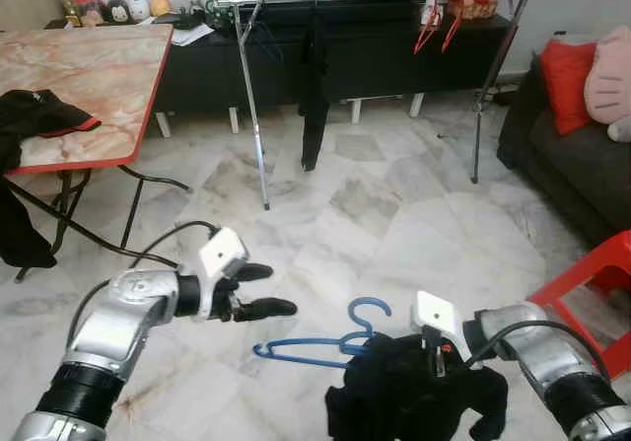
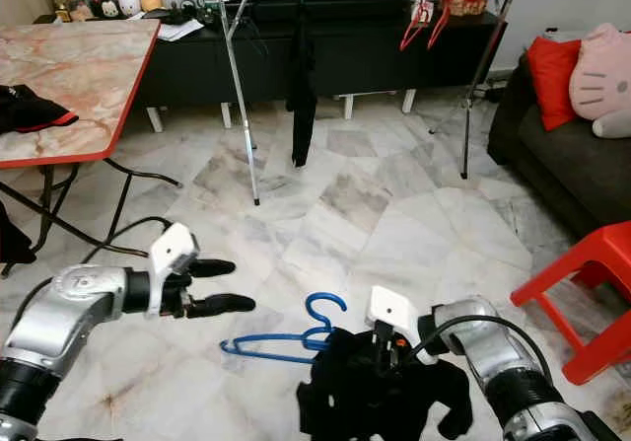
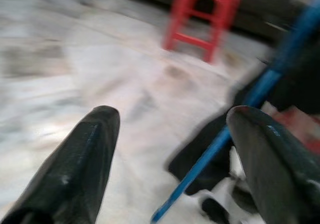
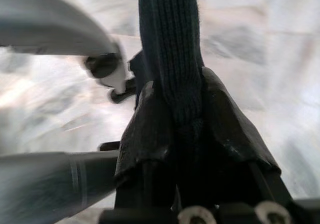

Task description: Hang hanger

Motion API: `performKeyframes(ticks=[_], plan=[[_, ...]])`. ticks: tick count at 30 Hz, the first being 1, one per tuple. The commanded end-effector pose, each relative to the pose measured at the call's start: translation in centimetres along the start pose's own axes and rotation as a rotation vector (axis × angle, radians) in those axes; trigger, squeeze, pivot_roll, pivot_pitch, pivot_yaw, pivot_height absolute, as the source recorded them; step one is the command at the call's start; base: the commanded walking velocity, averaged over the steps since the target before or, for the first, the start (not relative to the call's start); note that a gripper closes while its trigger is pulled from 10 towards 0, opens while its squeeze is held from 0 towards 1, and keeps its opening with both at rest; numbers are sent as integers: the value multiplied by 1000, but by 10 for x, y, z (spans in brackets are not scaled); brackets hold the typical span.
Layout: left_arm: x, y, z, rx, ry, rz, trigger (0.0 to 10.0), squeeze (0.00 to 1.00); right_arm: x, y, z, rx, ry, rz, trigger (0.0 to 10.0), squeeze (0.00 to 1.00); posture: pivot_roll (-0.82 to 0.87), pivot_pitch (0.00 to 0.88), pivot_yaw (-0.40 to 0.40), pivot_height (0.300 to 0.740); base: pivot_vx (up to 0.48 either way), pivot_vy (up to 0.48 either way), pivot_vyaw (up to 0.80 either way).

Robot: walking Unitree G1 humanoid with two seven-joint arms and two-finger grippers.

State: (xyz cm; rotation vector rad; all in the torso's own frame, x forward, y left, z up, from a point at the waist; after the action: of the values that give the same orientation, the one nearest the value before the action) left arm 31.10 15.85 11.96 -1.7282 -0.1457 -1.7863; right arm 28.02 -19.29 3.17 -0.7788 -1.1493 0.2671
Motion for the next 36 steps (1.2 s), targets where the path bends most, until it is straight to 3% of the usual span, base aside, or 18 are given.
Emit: performKeyframes(ticks=[1, 2, 8, 11, 15, 19, 23, 32, 36], plan=[[0, -6, 13, 109, 5, -8, 10000, 890, 9, -10, -12, -94, -5, -64, 0, 0, -72, 0, -38, 740, 0, 0, 0], [-5, -7, 13, 136, -3, 4, 10000, 0, 11, -12, -17, -145, -4, -74, 0, 0, -72, 0, -38, 740, 0, 0, 0], [-16, -9, 13, 255, -58, -27, 10000, 0, 18, -19, -28, -247, -21, -99, 0, 0, -71, 0, -37, 740, 0, 0, 0], [-29, -3, 17, 395, -138, -40, 10000, 0, 26, -21, -35, -303, -35, -124, 0, 0, -78, 0, -28, 740, 0, 0, 0], [-44, 2, 15, 480, -223, -31, 10000, 0, 41, -20, -37, -316, -86, -145, 0, 0, -82, 0, -24, 740, 0, 0, 0], [-61, 10, 3, 461, -265, 13, 10000, 0, 59, -20, -34, -273, -176, -157, 0, 0, -84, 0, -21, 740, 0, 0, 0], [-80, 18, -12, 432, -326, 43, 10000, 0, 83, -32, -35, -258, -262, -183, 0, 0, -93, 0, -20, 740, 0, 0, 0], [-107, 25, -34, 384, -434, 91, 10000, 0, 106, -40, -25, -211, -375, -197, 0, 0, -108, 0, -23, 740, 0, 0, 0], [-116, 27, -39, 376, -512, 80, 10000, 0, 130, -44, -10, -148, -393, -309, 0, 0, -111, 0, -26, 740, 0, 0, 0]])
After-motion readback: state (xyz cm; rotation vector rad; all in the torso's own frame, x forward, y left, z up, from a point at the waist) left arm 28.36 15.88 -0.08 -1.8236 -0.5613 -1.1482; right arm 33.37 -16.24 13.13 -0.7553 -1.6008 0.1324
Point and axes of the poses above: a point about 5 cm out from each wrist's last joint towards the gripper, its own y axis pointing out of the wrist towards the gripper, its own x axis along the axis of the wrist's last joint, z = x × y, the point moved 2 cm from there along y, pointing out of the wrist towards the gripper, and after that the axes turned 7 degrees about y, right-handed, at the moved point
